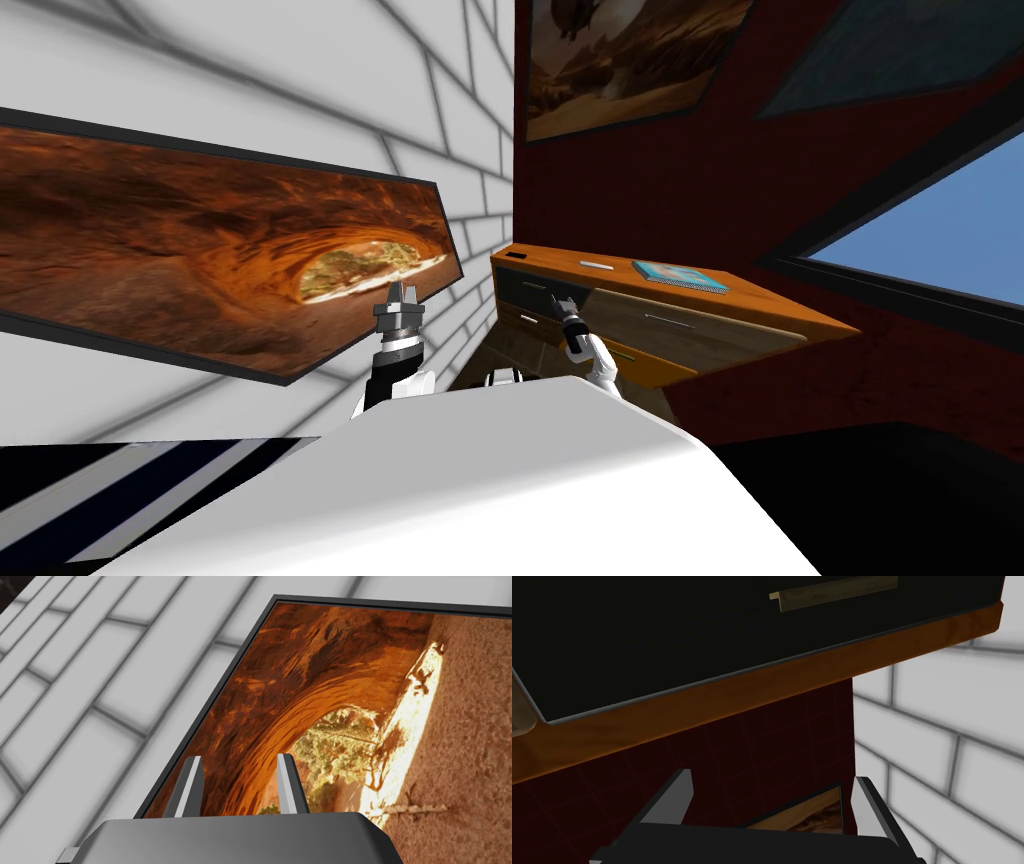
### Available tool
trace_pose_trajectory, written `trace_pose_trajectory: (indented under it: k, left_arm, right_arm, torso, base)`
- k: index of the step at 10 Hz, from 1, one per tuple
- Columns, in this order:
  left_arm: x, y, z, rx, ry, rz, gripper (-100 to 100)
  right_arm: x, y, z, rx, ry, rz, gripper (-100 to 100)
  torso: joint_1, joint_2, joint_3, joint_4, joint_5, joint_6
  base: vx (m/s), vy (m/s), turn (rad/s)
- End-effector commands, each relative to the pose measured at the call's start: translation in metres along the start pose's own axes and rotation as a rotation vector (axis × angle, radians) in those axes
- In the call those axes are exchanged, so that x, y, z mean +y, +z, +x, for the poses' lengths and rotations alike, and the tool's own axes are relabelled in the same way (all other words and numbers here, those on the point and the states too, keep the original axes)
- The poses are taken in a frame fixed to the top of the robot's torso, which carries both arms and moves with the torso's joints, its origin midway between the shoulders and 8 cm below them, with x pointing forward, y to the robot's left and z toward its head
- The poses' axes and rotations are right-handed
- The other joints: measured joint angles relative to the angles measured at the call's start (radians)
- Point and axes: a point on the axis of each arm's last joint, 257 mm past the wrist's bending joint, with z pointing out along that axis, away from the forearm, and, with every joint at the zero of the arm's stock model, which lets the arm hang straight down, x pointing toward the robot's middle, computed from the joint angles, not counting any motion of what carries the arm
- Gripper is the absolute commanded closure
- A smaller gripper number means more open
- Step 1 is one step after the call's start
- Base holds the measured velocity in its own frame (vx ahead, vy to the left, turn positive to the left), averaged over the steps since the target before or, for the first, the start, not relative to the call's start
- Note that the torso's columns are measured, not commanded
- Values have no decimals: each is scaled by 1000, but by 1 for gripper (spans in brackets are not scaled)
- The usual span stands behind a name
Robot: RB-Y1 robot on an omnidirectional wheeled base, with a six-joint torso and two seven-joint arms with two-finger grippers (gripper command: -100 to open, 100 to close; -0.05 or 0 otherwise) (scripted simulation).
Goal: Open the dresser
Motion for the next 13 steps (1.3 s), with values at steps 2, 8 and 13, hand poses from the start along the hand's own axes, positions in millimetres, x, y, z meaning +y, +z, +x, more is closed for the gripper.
trace_pose_trajectory:
  k: [2, 8, 13]
  left_arm:
    - [0, 0, 0, 0, 0, 0, 0]
    - [0, 0, 0, 0, 0, 0, 0]
    - [0, 0, 0, 0, 0, 0, 0]
  right_arm:
    - [-14, 6, 14, 33, -122, 45, -100]
    - [-50, 14, 45, 117, -364, 156, -100]
    - [-71, 16, 61, 173, -536, 222, -100]
  torso:
    - [0, 1, 1, 0, 0, -1]
    - [-1, 2, 1, 1, 0, 0]
    - [-1, 2, 1, 1, 0, 0]
  base:
    - [44, 19, 73]
    - [49, 16, 58]
    - [41, 20, 47]
